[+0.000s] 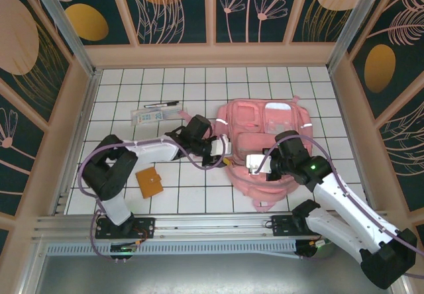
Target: Pack books, pencil case, and school supplies into a backpack
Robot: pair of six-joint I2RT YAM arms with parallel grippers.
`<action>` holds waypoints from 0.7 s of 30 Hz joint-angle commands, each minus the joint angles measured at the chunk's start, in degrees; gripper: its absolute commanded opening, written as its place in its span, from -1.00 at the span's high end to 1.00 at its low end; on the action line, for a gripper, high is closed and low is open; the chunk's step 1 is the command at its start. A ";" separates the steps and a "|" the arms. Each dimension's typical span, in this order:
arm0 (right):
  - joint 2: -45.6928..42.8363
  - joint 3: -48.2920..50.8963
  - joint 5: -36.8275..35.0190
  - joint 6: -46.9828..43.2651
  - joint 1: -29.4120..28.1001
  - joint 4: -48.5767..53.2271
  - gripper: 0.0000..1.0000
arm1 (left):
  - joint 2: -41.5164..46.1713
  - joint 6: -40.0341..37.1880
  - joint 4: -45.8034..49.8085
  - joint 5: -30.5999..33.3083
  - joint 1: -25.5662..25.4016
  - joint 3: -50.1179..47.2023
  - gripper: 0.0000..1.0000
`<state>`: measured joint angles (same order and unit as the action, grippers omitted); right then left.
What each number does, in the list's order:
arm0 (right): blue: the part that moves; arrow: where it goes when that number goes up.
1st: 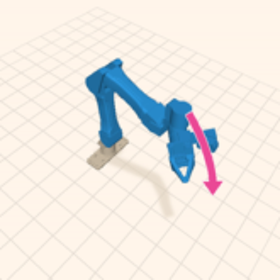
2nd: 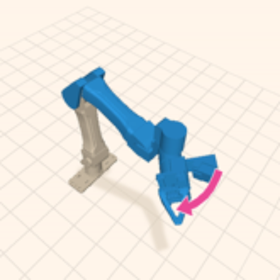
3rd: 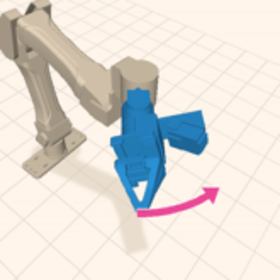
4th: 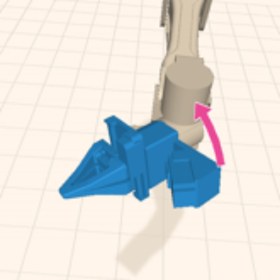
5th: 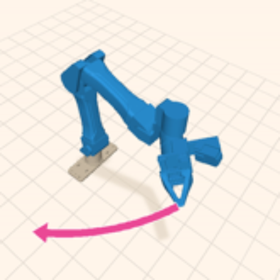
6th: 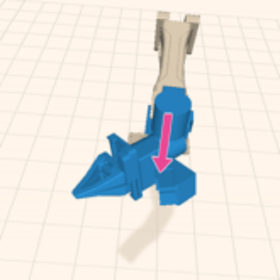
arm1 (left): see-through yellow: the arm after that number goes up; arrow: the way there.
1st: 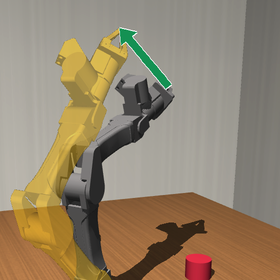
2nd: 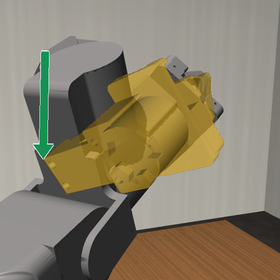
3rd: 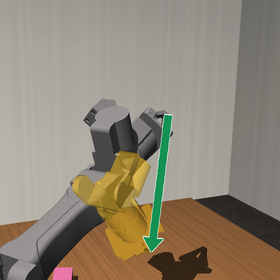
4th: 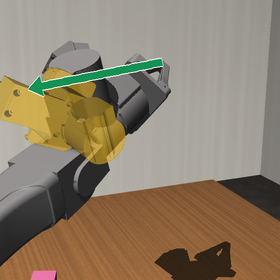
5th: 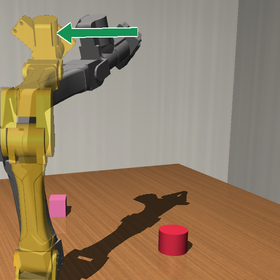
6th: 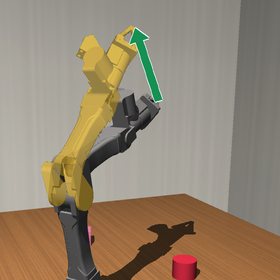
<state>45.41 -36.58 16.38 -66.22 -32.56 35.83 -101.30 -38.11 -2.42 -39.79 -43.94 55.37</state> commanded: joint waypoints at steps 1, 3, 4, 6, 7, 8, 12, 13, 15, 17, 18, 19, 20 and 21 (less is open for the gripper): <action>-0.85 -1.47 4.36 -1.64 -0.04 -2.39 1.00 | -3.06 -2.66 4.59 -6.85 -0.36 3.94 0.62; -0.91 -1.89 4.28 -1.62 -0.03 -2.33 1.00 | -2.88 -1.09 2.75 -8.25 -0.38 2.62 0.63; -1.06 -1.91 4.07 -1.58 -0.05 -2.26 1.00 | -2.56 0.05 1.58 -8.73 -0.37 1.86 0.60; -1.47 -1.92 3.45 -1.72 -0.03 -2.35 1.00 | -1.85 1.60 0.21 -8.65 -0.41 0.71 0.51; -1.78 -1.94 3.23 -2.05 -0.05 -2.29 1.00 | -1.63 2.34 -0.04 -8.63 -0.41 -0.83 0.46; -2.03 -2.08 3.26 -2.12 -0.01 -2.34 1.00 | -1.57 3.20 -0.05 -8.65 -0.36 -1.53 0.39; -2.52 -2.60 4.34 -2.33 -0.47 -2.45 1.00 | -3.22 6.20 0.06 -10.52 -0.42 -2.41 0.28; -2.43 -2.78 4.73 -2.62 -0.83 -2.35 1.00 | -3.40 7.51 -1.31 -10.71 -0.41 -2.82 0.27; -2.43 -3.01 5.10 -2.69 -1.51 -2.46 1.00 | -2.99 10.88 -6.29 -11.33 -0.40 -3.96 0.26; -2.35 -2.98 5.33 -3.34 -1.85 -2.44 1.00 | -2.44 13.45 -10.50 -12.48 -0.41 -4.50 0.23; -2.34 -2.91 5.33 -3.37 -1.98 -2.59 1.00 | -2.33 14.33 -11.57 -12.92 -0.40 -4.33 0.23; -2.34 -2.76 5.48 -3.32 -2.10 -2.82 1.00 | -2.26 15.05 -12.51 -13.41 -0.43 -4.23 0.23; -2.42 -2.47 5.59 -3.15 -2.18 -3.12 1.00 | -2.48 15.40 -12.86 -13.98 -0.38 -3.92 0.23; -2.51 -2.21 5.66 -2.84 -2.35 -3.60 1.00 | -2.60 15.66 -13.02 -14.57 -0.42 -3.60 0.24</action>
<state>44.23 -36.71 17.63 -68.29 -33.76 36.95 -103.57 -25.50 -9.43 -48.45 -43.88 51.44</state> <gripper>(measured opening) 0.038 0.385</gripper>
